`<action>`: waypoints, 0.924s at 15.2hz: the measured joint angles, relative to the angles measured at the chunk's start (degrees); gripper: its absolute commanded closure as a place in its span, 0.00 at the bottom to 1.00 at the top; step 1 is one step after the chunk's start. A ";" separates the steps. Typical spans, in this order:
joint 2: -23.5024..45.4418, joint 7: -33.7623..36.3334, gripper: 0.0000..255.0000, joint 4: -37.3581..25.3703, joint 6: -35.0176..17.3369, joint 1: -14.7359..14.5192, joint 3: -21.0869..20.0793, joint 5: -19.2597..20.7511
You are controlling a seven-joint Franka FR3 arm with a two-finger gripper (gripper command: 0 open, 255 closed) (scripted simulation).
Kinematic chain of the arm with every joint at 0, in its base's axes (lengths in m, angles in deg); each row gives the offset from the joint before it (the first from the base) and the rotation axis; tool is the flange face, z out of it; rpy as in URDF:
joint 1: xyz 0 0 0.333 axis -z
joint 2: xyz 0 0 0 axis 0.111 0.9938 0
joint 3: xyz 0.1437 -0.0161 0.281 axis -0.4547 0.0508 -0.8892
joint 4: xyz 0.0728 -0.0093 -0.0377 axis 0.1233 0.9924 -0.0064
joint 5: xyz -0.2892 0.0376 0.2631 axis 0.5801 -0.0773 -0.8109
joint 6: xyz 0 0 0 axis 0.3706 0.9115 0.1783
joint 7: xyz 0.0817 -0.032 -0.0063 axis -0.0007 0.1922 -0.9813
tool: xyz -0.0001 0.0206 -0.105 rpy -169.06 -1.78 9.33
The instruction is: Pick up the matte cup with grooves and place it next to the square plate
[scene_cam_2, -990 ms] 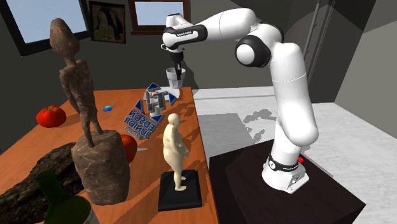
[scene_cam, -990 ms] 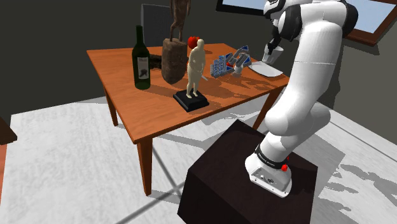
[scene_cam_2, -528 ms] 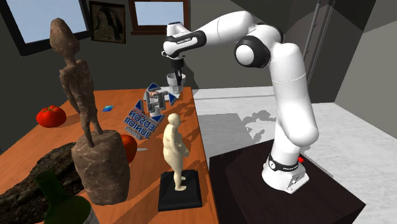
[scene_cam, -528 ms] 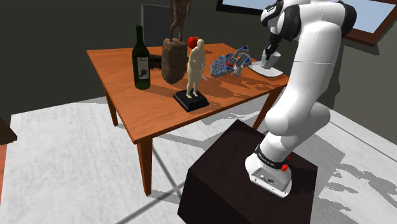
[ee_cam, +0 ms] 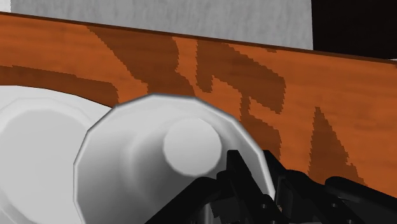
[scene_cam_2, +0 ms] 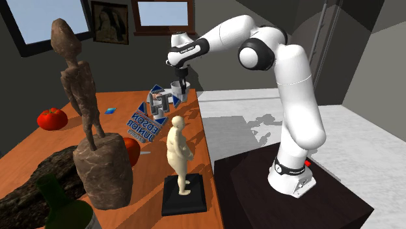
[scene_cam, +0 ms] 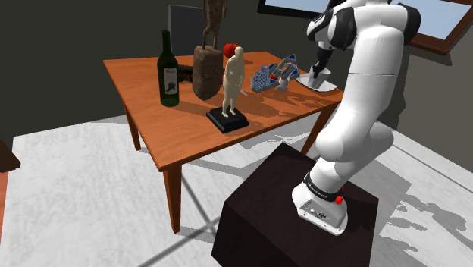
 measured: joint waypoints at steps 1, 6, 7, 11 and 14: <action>0.05 0.05 1.00 0.64 -0.67 -0.08 -0.05 -0.03; 1.27 -0.24 1.00 2.96 -4.05 0.17 -0.47 -0.82; 1.50 -0.27 1.00 3.50 -4.79 0.19 -0.56 -0.98; 2.82 -0.45 1.00 4.82 -7.26 0.43 -1.05 -1.76; 3.86 -0.78 1.00 5.43 -8.79 0.81 -1.40 -2.39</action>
